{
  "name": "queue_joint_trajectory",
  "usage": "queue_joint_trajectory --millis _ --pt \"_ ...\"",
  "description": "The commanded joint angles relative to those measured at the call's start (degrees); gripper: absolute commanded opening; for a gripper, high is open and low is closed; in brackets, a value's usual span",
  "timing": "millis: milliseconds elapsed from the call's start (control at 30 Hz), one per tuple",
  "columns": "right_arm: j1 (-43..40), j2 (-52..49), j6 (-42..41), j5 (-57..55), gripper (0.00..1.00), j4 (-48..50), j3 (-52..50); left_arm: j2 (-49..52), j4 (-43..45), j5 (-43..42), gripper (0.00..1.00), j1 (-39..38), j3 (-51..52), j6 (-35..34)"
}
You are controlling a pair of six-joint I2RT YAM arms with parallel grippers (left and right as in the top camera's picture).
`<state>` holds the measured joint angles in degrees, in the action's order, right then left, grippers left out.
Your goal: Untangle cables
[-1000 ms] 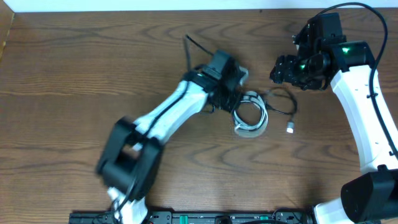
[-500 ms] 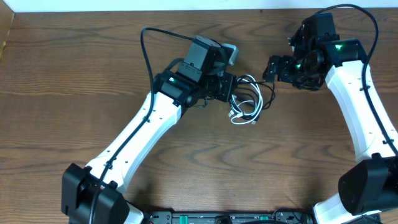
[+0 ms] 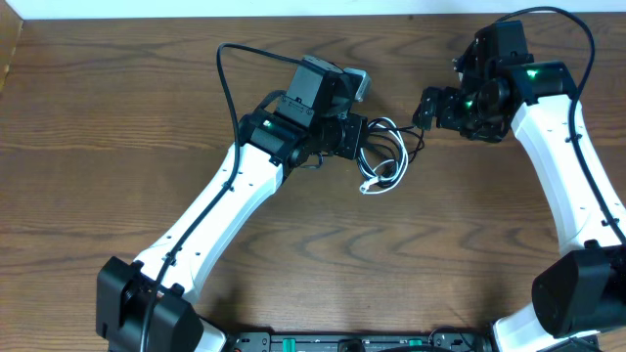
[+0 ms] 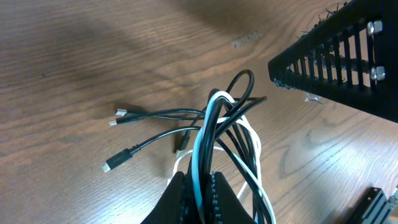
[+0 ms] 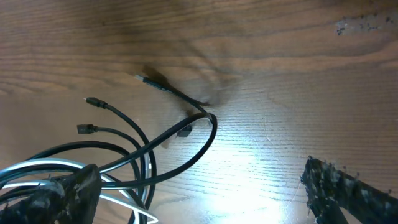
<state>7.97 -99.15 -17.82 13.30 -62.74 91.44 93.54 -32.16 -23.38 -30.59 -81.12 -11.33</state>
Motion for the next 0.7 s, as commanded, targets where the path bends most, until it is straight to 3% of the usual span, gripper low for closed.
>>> queue_joint_trajectory --millis 0,667 --pt "-0.02 -0.42 -0.37 0.33 0.99 0.11 0.26 -0.85 0.09 0.96 0.07 0.0 -0.59 1.42" --pt "0.0 -0.42 -0.37 0.33 0.99 0.11 0.26 -0.85 -2.25 0.96 0.08 -0.02 -0.59 1.42"
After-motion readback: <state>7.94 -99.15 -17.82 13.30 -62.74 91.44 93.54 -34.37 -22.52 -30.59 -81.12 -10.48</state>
